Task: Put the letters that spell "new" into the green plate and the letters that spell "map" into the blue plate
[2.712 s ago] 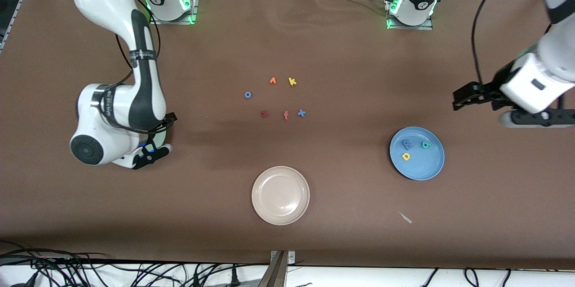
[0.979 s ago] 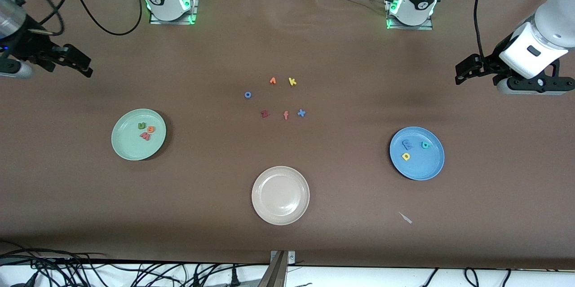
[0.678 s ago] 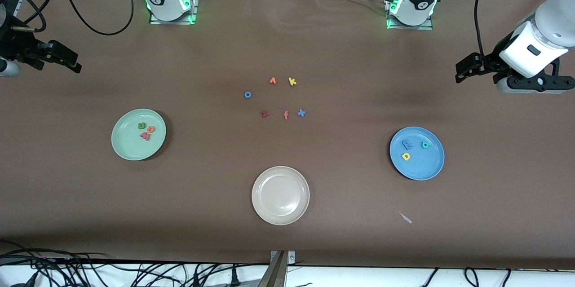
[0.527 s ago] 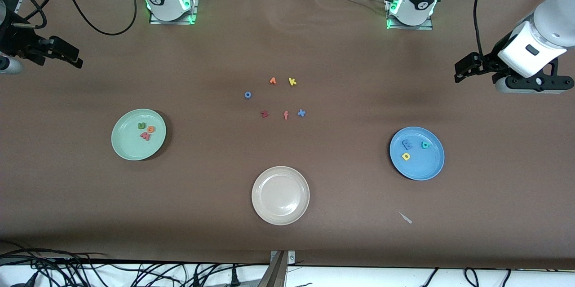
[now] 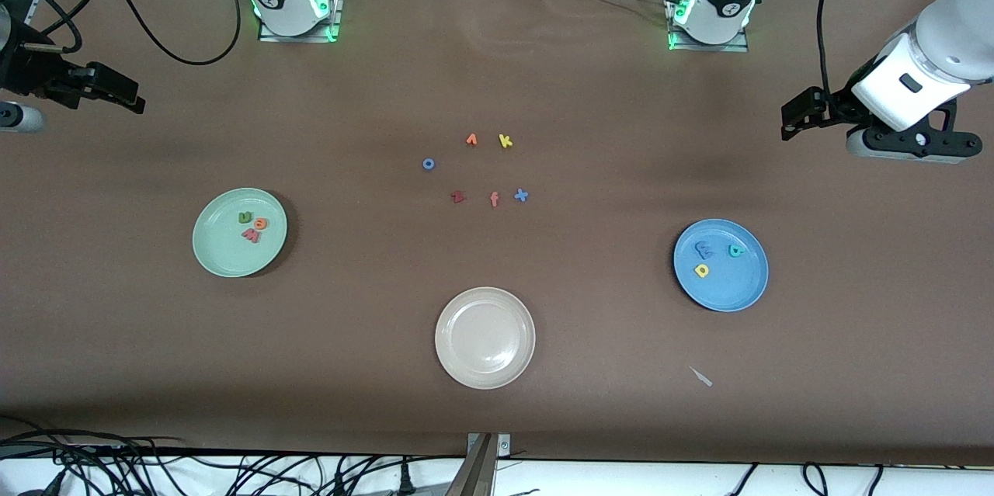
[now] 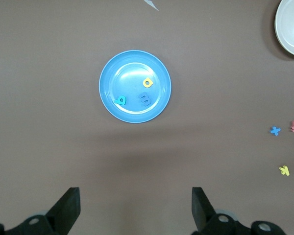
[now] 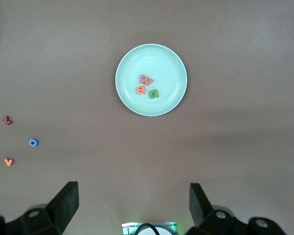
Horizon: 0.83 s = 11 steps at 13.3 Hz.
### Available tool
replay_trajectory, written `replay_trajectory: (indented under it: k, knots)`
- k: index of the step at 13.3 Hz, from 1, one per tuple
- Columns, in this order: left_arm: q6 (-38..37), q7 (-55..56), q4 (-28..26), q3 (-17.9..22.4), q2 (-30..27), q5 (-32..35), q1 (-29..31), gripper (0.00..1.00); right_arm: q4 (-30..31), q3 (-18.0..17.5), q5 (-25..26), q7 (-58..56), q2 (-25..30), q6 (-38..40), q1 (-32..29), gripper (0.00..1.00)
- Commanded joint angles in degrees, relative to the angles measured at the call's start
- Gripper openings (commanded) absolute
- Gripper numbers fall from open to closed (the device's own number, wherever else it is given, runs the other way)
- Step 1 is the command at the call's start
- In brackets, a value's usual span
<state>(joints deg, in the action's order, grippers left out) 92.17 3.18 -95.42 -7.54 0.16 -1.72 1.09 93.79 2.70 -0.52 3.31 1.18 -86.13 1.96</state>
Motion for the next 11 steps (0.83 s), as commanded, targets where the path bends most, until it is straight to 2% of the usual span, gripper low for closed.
replay_trajectory:
  k: [1, 11]
  knots:
    - [-0.59, -1.16, -0.38, -0.1, -1.04, 1.46, -0.04, 1.0, -1.94, -0.06, -0.71, -0.76, -0.91, 1.75, -0.03, 1.0]
    - [-0.67, -1.16, -0.38, -0.1, -1.04, 1.46, -0.04, 1.0, -1.68, -0.15, 0.35, -0.58, -1.0, 1.67, -0.2, 1.0]
